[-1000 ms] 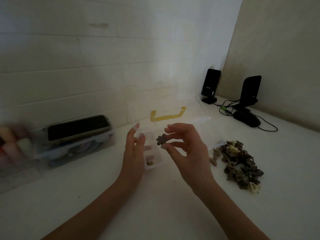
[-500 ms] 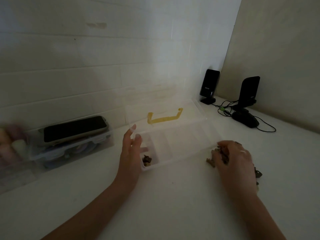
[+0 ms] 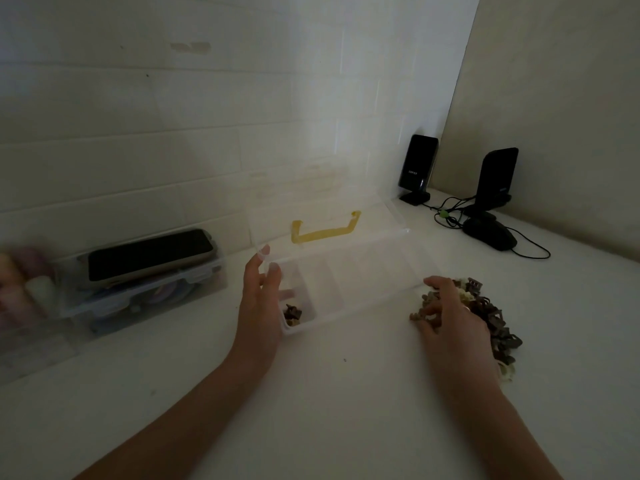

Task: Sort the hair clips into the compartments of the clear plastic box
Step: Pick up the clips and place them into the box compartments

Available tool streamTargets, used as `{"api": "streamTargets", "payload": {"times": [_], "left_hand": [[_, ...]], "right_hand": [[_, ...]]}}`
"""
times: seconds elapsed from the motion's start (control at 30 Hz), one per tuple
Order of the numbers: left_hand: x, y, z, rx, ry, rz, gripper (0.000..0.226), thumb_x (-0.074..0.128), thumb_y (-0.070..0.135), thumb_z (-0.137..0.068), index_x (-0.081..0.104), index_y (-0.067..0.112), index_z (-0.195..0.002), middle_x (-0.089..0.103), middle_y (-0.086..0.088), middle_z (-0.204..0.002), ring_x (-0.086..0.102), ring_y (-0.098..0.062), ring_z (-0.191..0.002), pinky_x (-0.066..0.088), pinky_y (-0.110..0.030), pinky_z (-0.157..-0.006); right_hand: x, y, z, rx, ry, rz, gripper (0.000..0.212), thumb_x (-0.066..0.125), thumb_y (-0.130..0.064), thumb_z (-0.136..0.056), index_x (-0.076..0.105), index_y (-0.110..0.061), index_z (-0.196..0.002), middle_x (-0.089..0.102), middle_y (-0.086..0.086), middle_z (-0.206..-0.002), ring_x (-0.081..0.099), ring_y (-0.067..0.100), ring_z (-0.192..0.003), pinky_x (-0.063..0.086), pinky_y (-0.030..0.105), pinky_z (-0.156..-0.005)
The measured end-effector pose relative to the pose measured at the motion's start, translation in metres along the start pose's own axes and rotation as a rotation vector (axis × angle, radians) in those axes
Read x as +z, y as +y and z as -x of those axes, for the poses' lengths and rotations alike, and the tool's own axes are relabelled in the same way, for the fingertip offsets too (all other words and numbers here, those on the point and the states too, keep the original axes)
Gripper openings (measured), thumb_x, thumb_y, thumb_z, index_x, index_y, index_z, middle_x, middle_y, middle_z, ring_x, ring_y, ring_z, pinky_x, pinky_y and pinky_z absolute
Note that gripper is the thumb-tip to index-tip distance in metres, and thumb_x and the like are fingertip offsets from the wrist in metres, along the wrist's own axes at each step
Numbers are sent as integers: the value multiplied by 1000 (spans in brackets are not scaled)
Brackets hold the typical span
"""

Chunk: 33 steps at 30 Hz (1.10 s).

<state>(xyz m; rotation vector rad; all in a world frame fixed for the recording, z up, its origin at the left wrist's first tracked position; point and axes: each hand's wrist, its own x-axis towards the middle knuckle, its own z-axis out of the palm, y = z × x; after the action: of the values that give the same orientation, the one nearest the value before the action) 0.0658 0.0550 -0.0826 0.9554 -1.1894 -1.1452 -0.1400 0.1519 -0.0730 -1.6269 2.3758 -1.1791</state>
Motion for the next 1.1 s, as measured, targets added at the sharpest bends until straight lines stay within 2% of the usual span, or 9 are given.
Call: {"api": "streamTargets", "payload": {"times": [0.1,0.23,0.37,0.47,0.63,0.73,0.87,0.97,1.1], "left_hand": [[-1,0,0,1,0,-15,29,35,35,-99,42,44,-126,57,9,-98,67,-8,-76,47,-17,-52],[-2,-1,1,11,-11,-30,29,35,36,-99,42,46,-126,58,9,-100,67,0,-73,46,-13,-51],[-2,0,2,29,-18,-39,31,34,41,-98,40,47,-128,57,9,-102,67,-2,-78,47,-20,-58],[-2,1,2,48,-25,-33,33,34,37,-99,40,41,-131,57,7,-102,67,0,-75,48,-15,-54],[-1,3,6,77,-47,-48,49,35,50,-90,37,36,-137,56,7,-107,66,2,-79,45,-8,-51],[-1,4,7,78,-47,-43,55,35,55,-84,36,39,-136,56,9,-113,67,-4,-87,48,-9,-55],[-2,2,6,82,-36,-35,39,34,39,-97,38,36,-136,57,6,-112,67,-3,-85,49,-11,-55],[-2,1,4,59,-25,-47,38,34,38,-98,38,38,-136,57,9,-106,67,1,-79,46,-9,-52],[-1,2,3,36,-15,-51,34,32,35,-100,38,39,-133,56,8,-102,67,2,-74,45,-10,-51]], "right_hand": [[0,0,0,-77,55,-154,39,64,-4,-81,52,-28,-110,60,-7,-82,57,7,-76,50,32,-75],[1,-6,4,-271,74,-273,43,68,-4,-76,53,-34,-102,59,-15,-81,55,6,-80,42,12,-63],[6,-9,5,-327,66,-340,37,71,-6,-75,57,-30,-100,61,-15,-85,59,7,-82,45,13,-68],[9,-12,6,-343,40,-381,28,74,-6,-75,58,-25,-89,61,-10,-82,60,11,-75,49,19,-65],[18,-45,4,-555,92,-396,17,70,-7,-78,59,-18,-82,59,-11,-85,54,1,-77,43,10,-68],[30,-65,-1,-640,71,-291,9,70,-13,-79,63,-16,-85,62,-7,-92,54,7,-88,46,24,-75],[37,-63,-3,-580,85,-190,12,69,-30,-79,71,-20,-86,63,-4,-108,48,10,-105,41,32,-85],[21,-43,-8,-465,223,-166,10,66,-30,-80,70,-21,-84,63,-4,-102,49,11,-101,34,31,-84],[4,-8,-16,-98,275,93,18,62,-22,-84,66,-23,-101,63,-1,-110,50,26,-107,32,39,-87]]}}
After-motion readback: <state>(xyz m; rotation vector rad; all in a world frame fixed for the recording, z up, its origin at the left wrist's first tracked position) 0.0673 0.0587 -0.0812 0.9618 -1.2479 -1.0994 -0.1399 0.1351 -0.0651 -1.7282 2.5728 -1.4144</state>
